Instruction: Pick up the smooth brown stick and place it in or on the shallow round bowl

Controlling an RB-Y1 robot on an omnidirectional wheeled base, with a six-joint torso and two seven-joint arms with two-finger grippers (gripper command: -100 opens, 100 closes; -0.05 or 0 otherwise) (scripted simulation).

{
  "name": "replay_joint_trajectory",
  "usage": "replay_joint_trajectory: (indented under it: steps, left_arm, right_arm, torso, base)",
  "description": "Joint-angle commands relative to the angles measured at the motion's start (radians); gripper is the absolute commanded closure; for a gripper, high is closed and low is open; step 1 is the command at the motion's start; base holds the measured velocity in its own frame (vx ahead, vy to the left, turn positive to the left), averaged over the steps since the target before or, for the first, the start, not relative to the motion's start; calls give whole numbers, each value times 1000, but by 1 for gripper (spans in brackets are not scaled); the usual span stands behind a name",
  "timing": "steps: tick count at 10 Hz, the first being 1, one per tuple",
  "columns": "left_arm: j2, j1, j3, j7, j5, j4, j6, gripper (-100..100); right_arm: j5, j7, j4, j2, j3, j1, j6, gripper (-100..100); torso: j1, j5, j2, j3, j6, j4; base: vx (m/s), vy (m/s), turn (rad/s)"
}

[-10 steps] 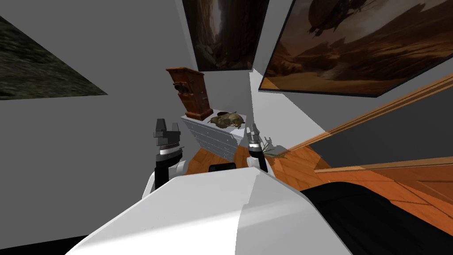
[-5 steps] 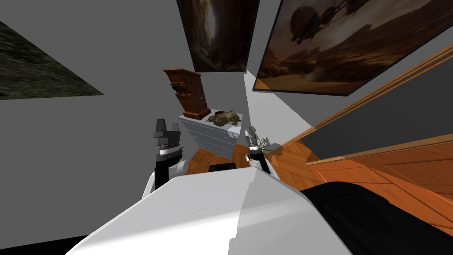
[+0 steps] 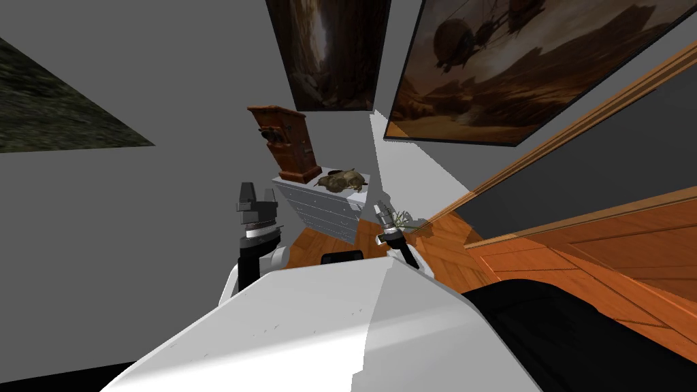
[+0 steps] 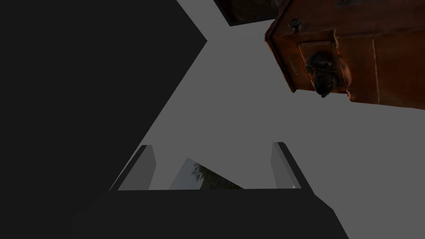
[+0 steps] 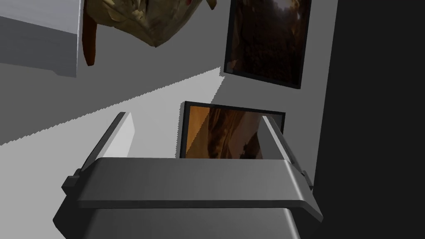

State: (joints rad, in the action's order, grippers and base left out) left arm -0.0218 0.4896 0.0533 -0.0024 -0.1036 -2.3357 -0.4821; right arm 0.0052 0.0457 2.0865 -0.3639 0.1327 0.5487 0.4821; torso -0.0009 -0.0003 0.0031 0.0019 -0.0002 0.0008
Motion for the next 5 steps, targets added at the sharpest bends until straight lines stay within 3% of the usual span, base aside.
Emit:
replay_joint_trajectory:
  steps: [1, 5]
  left_arm:
    - [0, 0, 0, 0, 0, 0, 0, 0]
    - [0, 0, 0, 0, 0, 0, 0, 0]
  right_arm:
    - [7, -4, -25, -50, 16, 18, 16, -100]
    - [21, -14, -83, -171, 47, 37, 40, -100]
  torso:
    - [0, 0, 0, 0, 0, 0]
    - [0, 0, 0, 0, 0, 0]
  base:
    - [-45, -17, -43]
    - [-46, -22, -12]
